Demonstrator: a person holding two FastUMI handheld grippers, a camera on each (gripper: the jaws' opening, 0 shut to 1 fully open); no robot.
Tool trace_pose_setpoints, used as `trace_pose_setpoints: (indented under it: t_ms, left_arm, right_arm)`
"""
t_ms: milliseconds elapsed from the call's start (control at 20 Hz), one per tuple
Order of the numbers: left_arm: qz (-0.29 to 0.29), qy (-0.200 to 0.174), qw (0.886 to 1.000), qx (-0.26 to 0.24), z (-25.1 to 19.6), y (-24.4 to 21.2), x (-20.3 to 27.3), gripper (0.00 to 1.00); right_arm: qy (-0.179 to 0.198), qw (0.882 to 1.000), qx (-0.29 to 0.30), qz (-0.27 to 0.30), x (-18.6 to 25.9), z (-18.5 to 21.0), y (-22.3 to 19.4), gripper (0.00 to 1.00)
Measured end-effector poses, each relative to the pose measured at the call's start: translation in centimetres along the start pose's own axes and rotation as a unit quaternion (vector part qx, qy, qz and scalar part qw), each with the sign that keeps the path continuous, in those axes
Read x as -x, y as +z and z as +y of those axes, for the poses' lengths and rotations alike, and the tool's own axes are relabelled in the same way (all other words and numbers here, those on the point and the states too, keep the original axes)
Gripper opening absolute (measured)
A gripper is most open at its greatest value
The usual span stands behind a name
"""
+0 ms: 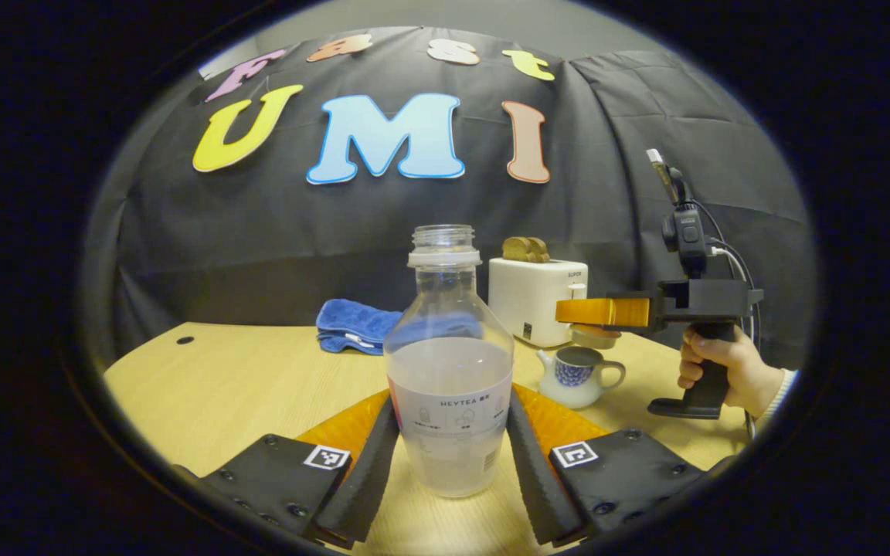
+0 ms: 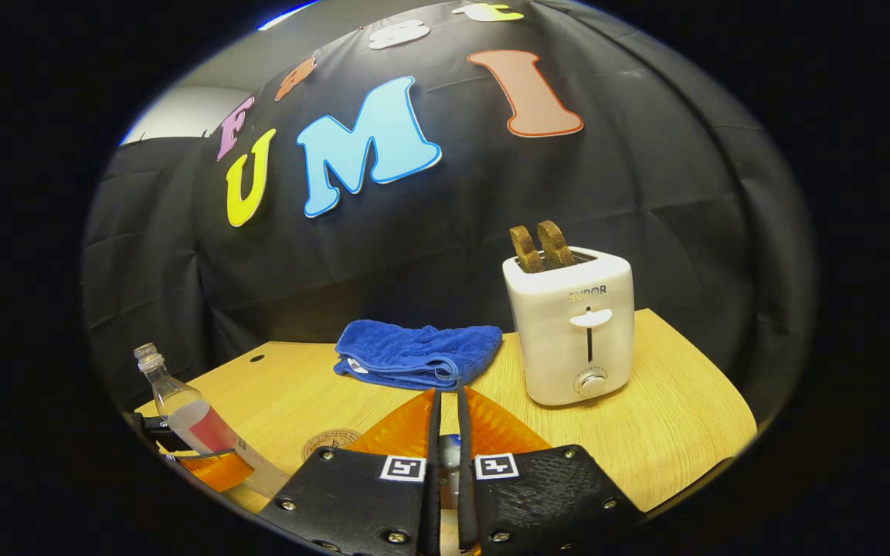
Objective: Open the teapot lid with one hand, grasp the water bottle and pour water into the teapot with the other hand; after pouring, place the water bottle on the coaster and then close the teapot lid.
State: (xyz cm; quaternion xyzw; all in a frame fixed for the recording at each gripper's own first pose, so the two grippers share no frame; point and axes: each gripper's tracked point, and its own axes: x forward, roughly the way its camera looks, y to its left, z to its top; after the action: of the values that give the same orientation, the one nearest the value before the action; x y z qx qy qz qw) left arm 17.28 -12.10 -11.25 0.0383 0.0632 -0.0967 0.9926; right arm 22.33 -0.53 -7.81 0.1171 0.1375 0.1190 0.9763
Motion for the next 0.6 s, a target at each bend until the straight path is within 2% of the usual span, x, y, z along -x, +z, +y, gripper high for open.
trace_pose_setpoints:
  t_ms: [600]
  left_arm:
    - [-0.020, 0.007, 1.000, -0.007, 0.5, 1.0, -1.5, 0.85]
  right_arm:
    - [0.000, 1.000, 0.025, -0.004, 0.3, 0.5, -0.2, 0.09]
